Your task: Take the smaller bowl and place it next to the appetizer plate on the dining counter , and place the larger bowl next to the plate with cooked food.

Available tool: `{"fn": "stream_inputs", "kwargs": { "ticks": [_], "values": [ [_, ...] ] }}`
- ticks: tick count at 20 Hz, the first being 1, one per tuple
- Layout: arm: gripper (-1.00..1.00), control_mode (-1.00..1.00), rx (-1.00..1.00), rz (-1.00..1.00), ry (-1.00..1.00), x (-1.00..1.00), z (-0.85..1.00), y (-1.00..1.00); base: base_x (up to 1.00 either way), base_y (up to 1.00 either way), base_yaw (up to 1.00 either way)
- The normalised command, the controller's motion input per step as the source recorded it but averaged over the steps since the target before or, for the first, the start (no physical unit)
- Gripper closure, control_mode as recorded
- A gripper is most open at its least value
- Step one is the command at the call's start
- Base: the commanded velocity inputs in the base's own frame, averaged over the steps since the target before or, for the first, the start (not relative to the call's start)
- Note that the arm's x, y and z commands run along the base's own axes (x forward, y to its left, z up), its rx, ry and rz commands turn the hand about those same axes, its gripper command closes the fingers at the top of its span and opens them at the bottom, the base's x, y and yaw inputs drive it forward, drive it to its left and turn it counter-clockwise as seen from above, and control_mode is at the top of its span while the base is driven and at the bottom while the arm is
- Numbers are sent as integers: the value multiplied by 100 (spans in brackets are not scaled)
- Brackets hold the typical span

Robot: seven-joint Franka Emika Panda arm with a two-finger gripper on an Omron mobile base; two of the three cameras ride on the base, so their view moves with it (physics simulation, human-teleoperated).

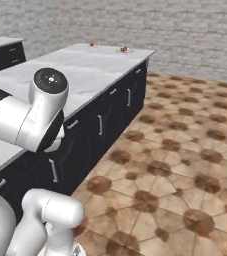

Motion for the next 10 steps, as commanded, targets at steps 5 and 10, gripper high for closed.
{"fn": "stream_inputs", "kwargs": {
  "ticks": [5, 10],
  "values": [
    [100, 100, 0, 0, 0, 0, 0, 0, 100, -77, 15],
    [100, 100, 0, 0, 0, 0, 0, 0, 93, -65, 3]
  ]
}}
